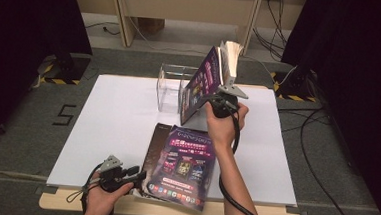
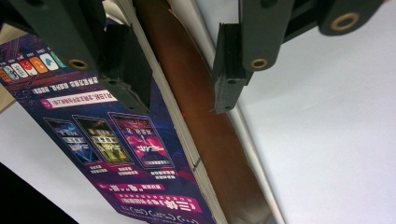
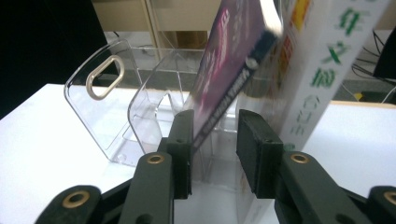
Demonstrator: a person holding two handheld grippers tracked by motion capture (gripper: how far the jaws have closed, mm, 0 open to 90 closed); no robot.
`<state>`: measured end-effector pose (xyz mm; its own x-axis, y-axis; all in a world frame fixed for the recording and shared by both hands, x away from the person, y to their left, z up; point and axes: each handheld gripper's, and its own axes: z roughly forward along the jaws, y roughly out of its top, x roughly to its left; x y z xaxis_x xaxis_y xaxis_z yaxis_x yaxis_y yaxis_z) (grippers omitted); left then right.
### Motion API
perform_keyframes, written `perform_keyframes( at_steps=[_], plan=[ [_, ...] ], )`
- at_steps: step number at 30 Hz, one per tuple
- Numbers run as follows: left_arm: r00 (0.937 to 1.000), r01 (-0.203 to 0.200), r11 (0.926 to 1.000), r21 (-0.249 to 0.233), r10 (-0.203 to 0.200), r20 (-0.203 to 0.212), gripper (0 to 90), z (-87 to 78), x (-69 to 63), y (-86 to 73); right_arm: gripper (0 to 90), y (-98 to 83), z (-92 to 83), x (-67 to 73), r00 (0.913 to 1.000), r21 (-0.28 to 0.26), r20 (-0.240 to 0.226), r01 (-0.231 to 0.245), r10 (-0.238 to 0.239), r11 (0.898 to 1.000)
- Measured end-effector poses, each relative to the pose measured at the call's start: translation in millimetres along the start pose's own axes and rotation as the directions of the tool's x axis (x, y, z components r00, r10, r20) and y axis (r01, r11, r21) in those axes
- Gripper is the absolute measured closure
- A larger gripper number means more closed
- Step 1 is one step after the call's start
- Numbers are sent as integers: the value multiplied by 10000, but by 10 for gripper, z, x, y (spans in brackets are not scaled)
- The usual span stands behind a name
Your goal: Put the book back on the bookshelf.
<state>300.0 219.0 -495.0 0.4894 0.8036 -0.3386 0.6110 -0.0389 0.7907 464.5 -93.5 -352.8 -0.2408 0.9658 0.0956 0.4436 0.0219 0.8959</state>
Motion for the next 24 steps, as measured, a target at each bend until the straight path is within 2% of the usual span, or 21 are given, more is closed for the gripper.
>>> perform_keyframes(
  at_steps=[13,24],
  plan=[
    [9992,-208,9994,261,199,357,547,111,-55,31,666,-199,-79,-95,9998,569,-135,-156,163,9983],
    [9981,-313,9981,524,284,548,529,198,-71,43,658,-387,-64,-236,9983,1292,-106,-548,566,9901]
  ],
)
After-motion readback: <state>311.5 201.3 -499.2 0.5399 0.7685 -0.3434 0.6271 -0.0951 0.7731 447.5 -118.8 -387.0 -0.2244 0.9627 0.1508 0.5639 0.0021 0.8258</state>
